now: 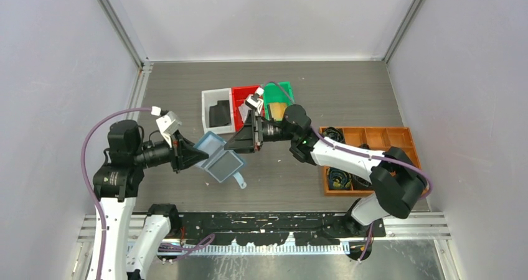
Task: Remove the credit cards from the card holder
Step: Place the card holder at the center of the board.
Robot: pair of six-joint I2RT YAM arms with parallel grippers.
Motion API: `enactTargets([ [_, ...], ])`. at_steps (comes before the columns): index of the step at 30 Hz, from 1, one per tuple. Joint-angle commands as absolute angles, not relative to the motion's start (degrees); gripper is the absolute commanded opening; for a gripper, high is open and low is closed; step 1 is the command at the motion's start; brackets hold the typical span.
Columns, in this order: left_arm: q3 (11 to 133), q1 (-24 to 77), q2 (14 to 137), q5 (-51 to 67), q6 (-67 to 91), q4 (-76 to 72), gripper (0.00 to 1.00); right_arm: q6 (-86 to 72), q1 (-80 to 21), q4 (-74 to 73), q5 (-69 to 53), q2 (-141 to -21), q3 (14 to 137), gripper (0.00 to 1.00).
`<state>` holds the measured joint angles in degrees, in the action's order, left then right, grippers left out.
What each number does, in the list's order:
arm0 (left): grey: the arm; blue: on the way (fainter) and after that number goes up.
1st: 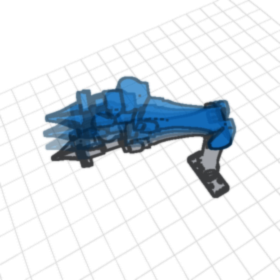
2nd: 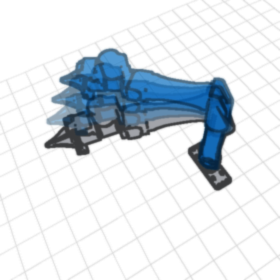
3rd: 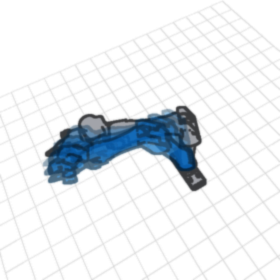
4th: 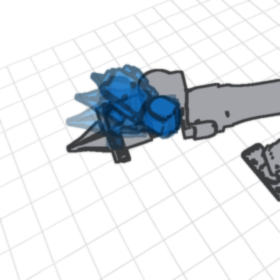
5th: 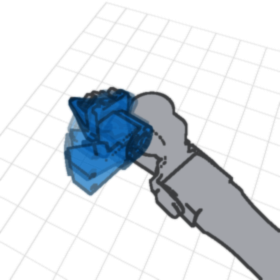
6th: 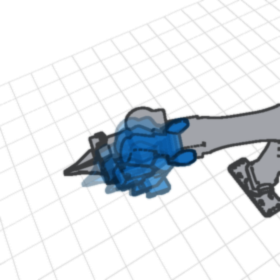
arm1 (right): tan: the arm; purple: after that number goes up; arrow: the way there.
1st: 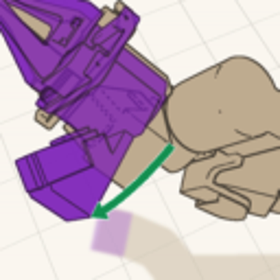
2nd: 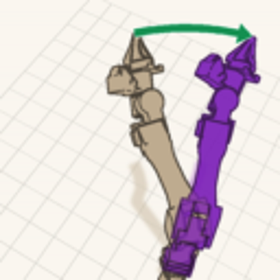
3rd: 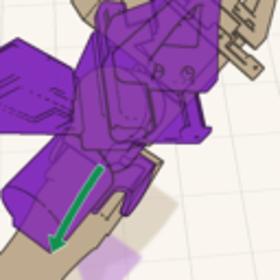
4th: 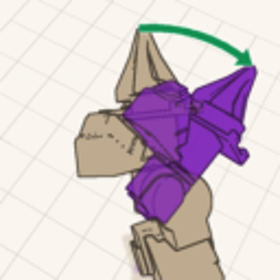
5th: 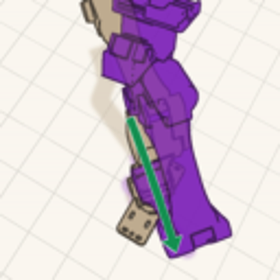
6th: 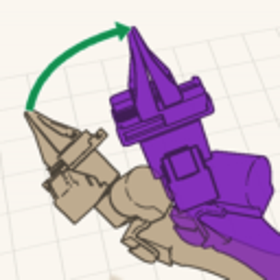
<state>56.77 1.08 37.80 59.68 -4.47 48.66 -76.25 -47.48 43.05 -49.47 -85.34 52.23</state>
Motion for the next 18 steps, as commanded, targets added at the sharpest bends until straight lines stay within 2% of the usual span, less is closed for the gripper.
enactTargets([
  [1,56.2,0.7,38.6,49.6,-17.4,44.5,0.09,-76.6,-48.4,45.1,-47.2,-80.5,47.5,0.65],
  [3,54.3,1.2,38.8,47.5,-23.3,44.6,0.08,-73.5,-48.2,39.6,-42.3,-78.4,45.6,0.69],
  [7,48.7,6.7,39.9,37.9,-38.9,43.2,0.08,-63.2,-47.4,16.4,-30.6,-72.7,45.6,0.71],
  [10,42.4,14.0,42.3,21.8,-47.2,37.8,0.08,-57.5,-46.6,4.3,-24.4,-68.9,47.3,0.75],
  [12,40.3,16.6,45.8,16.4,-51.2,35.3,0.11,-54.7,-45.6,-2.5,-20.9,-66.7,48.5,0.77],
  [15,37.9,16.9,52.3,13.6,-54.5,33.4,0.14,-53.0,-42.6,-7.5,-18.5,-63.8,48.8,0.78],
  [18,32.8,16.9,56.8,8.8,-57.9,25.4,0.15,-52.1,-38.8,-11.2,-16.7,-61.2,49.4,0.78],
])
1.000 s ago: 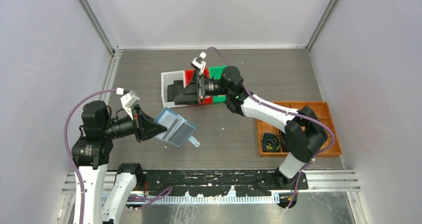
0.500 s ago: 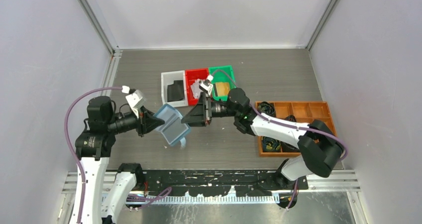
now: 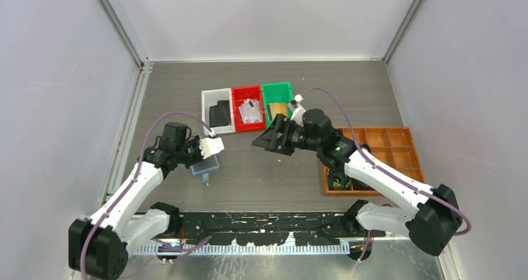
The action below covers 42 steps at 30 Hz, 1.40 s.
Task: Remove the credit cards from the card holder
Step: Place the card holder at the center of the board.
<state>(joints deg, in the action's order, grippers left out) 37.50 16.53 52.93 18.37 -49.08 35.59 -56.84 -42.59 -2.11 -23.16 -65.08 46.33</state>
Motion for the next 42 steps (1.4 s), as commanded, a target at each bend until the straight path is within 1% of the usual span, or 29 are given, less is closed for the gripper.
enactTargets([
  [1,31.2,16.9,57.3,7.2,-60.1,22.8,0.15,-51.2,-38.1,-12.3,-16.3,-60.6,49.7,0.79],
  [5,27.3,16.5,61.4,1.0,-65.3,12.0,0.16,-48.5,-37.6,-14.7,-13.7,-59.0,51.3,0.81],
  [6,26.7,16.5,62.7,-0.3,-65.6,9.4,0.18,-48.1,-37.6,-15.4,-12.8,-59.1,51.6,0.82],
  [8,23.9,16.1,65.6,-2.7,-67.4,0.5,0.23,-47.4,-37.3,-16.3,-11.0,-59.1,52.0,0.85],
  [10,21.5,15.4,69.1,-4.3,-68.5,-9.2,0.32,-47.1,-37.0,-18.7,-8.4,-59.6,52.8,0.91],
  [12,23.3,13.3,71.5,-5.3,-65.4,-11.4,0.41,-46.2,-36.5,-21.3,-6.4,-60.2,53.9,0.96],
  [13,24.8,12.1,72.3,-4.9,-64.1,-10.4,0.43,-45.6,-36.5,-22.0,-5.5,-60.2,54.2,0.97],
  [15,27.1,10.3,72.2,-3.1,-62.4,-6.6,0.46,-44.8,-36.2,-22.5,-4.5,-59.9,54.2,0.99],
  [16,28.2,10.1,71.0,-2.0,-61.5,-2.8,0.46,-44.7,-36.0,-22.6,-4.1,-59.5,54.0,0.99],
  [17,29.5,10.2,69.0,0.8,-61.0,4.6,0.46,-44.4,-35.9,-22.7,-4.0,-59.4,54.0,0.99],
  [19,31.4,10.1,62.9,8.8,-60.6,17.5,0.46,-44.3,-35.7,-23.2,-4.0,-59.3,54.0,0.99],
  [22,30.6,10.2,52.4,18.5,-59.8,30.2,0.45,-44.2,-35.6,-23.3,-4.5,-59.8,54.0,0.99],
  [25,28.7,10.7,45.6,23.1,-60.3,39.9,0.44,-44.4,-35.5,-23.3,-4.8,-60.6,54.1,1.0],
  [27,28.0,10.7,45.1,24.3,-61.2,44.6,0.42,-44.7,-35.6,-23.3,-4.8,-60.7,54.3,1.0],
  [29,27.7,10.8,48.2,24.5,-61.5,46.2,0.39,-45.3,-35.5,-23.4,-4.7,-60.6,54.7,0.99],
  [31,28.6,10.3,52.1,24.4,-59.9,44.9,0.37,-45.4,-35.4,-24.3,-4.1,-60.2,55.5,1.0],
  [33,31.1,9.4,54.1,24.5,-53.9,41.8,0.38,-45.0,-35.3,-25.9,-3.4,-59.4,57.0,0.99],
  [34,32.8,8.9,54.2,24.5,-50.3,40.6,0.42,-44.6,-35.3,-26.9,-2.6,-58.9,57.6,0.99],
  [36,36.8,8.0,54.9,24.2,-42.8,40.1,0.53,-42.7,-35.3,-28.8,1.7,-57.6,58.0,0.99],
  [38,39.8,6.9,57.3,22.2,-36.8,39.3,0.85,-39.6,-35.3,-29.7,9.7,-56.0,57.0,1.0],
  [39,41.1,5.8,58.8,21.2,-34.3,38.6,0.96,-38.1,-35.3,-29.6,15.2,-55.2,56.0,1.0],
  [40,42.1,3.3,60.2,20.4,-31.7,37.2,0.99,-36.9,-35.2,-29.2,20.6,-54.3,54.9,0.99],
  [42,43.3,-3.2,62.4,21.4,-26.2,33.6,1.0,-34.0,-35.2,-26.7,33.1,-52.4,51.7,1.0],
])
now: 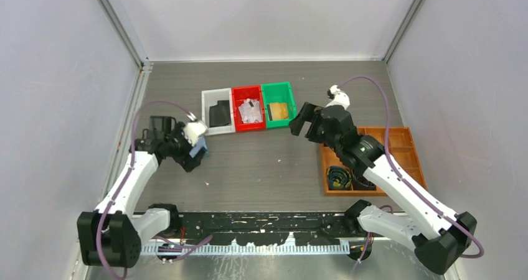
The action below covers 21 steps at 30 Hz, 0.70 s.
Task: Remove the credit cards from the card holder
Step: Place the card holder at the center of the board, then reset both arms
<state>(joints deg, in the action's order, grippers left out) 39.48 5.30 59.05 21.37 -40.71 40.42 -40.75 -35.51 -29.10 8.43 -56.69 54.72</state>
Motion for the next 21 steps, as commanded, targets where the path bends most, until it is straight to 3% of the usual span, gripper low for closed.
enactTargets([
  [1,43.5,-7.0,63.4,23.3,-23.7,31.4,1.0,-32.0,-35.2,-24.0,39.8,-51.2,49.3,1.0],
  [4,42.8,-14.5,65.9,25.8,-15.0,23.3,1.0,-23.5,-34.8,-11.2,50.7,-47.0,40.4,1.0],
  [8,39.2,-15.1,68.0,23.7,-8.1,13.9,0.99,-11.2,-32.9,6.1,61.6,-44.8,30.5,1.0],
  [14,22.8,-15.1,67.4,18.9,-1.6,-15.9,1.0,-15.8,-17.2,9.2,58.9,-47.6,25.5,0.99],
  [21,17.3,-15.1,68.9,14.4,7.6,-36.0,0.98,-17.2,-8.3,32.6,53.7,-57.7,17.0,0.99],
])
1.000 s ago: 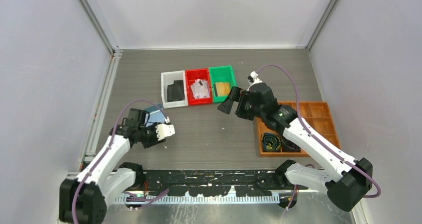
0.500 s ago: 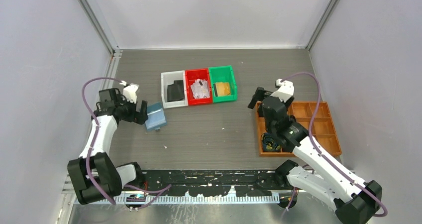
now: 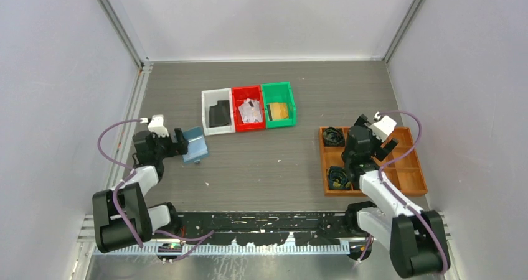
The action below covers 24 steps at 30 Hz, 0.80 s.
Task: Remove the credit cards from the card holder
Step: Reset both arms
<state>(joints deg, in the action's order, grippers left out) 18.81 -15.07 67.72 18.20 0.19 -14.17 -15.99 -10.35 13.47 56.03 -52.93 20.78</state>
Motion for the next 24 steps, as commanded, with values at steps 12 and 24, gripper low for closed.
enactTargets([
  [12,17.9,-13.0,83.0,10.7,13.7,-54.7,1.0,-10.6,-6.5,55.0,40.1,-82.7,17.5,0.98],
  [24,21.1,2.8,88.0,-7.9,2.4,-53.1,1.0,-8.8,-3.2,56.6,27.6,-89.3,19.4,0.99],
])
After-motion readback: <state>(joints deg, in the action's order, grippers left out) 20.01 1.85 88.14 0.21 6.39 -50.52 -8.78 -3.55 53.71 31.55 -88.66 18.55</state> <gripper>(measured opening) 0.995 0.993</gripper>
